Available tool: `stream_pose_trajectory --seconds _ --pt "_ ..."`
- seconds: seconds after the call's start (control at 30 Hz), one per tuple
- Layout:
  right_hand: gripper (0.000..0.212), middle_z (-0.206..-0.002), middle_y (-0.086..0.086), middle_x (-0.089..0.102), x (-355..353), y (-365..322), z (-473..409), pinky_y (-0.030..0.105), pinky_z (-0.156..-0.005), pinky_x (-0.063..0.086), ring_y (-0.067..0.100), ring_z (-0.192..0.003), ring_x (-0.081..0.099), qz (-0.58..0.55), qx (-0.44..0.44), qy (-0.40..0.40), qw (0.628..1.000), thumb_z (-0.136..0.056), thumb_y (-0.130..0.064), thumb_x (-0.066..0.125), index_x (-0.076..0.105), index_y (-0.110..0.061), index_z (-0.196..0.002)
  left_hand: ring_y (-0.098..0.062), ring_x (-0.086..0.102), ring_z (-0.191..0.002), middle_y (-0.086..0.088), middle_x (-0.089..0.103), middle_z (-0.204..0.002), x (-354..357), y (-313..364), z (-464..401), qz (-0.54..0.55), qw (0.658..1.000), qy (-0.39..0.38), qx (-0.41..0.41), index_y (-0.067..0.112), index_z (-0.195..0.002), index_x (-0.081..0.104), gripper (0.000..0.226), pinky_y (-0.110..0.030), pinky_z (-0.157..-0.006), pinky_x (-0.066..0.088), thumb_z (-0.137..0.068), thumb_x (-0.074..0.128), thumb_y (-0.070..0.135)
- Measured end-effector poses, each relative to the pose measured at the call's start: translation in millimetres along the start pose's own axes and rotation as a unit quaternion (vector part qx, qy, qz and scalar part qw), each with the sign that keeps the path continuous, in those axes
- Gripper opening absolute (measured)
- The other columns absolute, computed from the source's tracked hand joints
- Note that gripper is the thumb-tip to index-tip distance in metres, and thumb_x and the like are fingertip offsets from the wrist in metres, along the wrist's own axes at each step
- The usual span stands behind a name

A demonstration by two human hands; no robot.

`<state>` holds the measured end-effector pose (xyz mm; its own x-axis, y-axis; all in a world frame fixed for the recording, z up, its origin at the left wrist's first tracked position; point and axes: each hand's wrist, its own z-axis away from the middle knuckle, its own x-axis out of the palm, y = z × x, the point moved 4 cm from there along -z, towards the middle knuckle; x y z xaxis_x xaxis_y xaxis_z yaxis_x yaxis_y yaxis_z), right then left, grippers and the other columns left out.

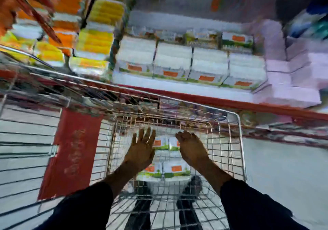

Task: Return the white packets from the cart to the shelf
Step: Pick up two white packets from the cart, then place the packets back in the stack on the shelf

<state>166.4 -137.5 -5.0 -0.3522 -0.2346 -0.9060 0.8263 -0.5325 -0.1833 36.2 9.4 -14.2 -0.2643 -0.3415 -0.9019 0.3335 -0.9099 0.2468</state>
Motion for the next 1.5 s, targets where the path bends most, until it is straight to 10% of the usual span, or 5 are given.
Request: stream_pose_trajectory --seconds 0.13,0.47,0.8,1.07,1.5 --pt "0.062 -0.148 0.014 0.043 16.3 12.7 -25.6 0.043 -0.113 0.032 0.033 -0.136 0.038 0.033 0.061 -0.071 0.995 -0.087 -0.006 0.058 0.035 -0.008 -0.145 -0.035 0.010 -0.152 -0.012 0.007 -0.166 18.9 -12.2 -29.7 0.016 0.995 -0.087 -0.041 0.010 -0.156 0.005 0.067 -0.050 -0.123 0.016 -0.101 0.042 0.019" --pt "0.037 -0.128 0.011 0.056 30.0 28.8 -50.6 0.040 -0.099 0.041 0.031 -0.121 0.049 0.032 0.046 -0.087 0.995 -0.090 -0.011 0.059 0.052 -0.010 -0.126 -0.034 0.051 -0.127 -0.016 0.054 -0.137 38.7 -21.9 -62.9 0.110 0.987 -0.096 -0.069 0.008 -0.140 0.049 0.060 -0.043 -0.103 0.047 -0.084 0.067 -0.002" --pt "0.021 -0.092 0.020 0.066 -40.5 6.4 -7.2 0.019 -0.076 0.049 0.025 -0.088 0.062 -0.079 0.079 0.017 0.994 -0.083 0.000 0.064 0.068 -0.004 -0.104 -0.026 0.066 -0.105 -0.007 0.071 -0.114 -35.5 -16.3 -18.1 0.137 0.989 0.028 -0.047 0.015 -0.108 0.074 0.038 -0.037 -0.090 0.056 -0.080 0.063 -0.008" --pt "0.037 -0.104 -0.004 0.070 -174.5 -31.6 38.0 0.033 -0.080 0.054 0.021 -0.099 0.066 -0.056 0.090 0.181 0.978 -0.066 -0.007 0.082 0.070 -0.025 -0.096 -0.028 0.071 -0.084 -0.005 0.071 -0.098 -180.2 -4.7 49.7 0.082 0.973 0.216 -0.026 0.011 -0.099 0.076 0.044 -0.038 -0.061 0.062 -0.065 0.072 -0.017" --pt "0.020 -0.099 0.000 0.065 -294.5 -52.4 24.8 0.034 -0.080 0.051 0.021 -0.094 0.058 -0.110 0.049 0.345 0.931 -0.087 -0.013 0.068 0.064 -0.018 -0.106 -0.025 0.059 -0.101 -0.006 0.068 -0.102 -303.9 -14.2 32.1 0.091 0.923 0.374 -0.007 0.010 -0.107 0.072 0.033 -0.035 -0.082 0.052 -0.081 0.062 -0.008"
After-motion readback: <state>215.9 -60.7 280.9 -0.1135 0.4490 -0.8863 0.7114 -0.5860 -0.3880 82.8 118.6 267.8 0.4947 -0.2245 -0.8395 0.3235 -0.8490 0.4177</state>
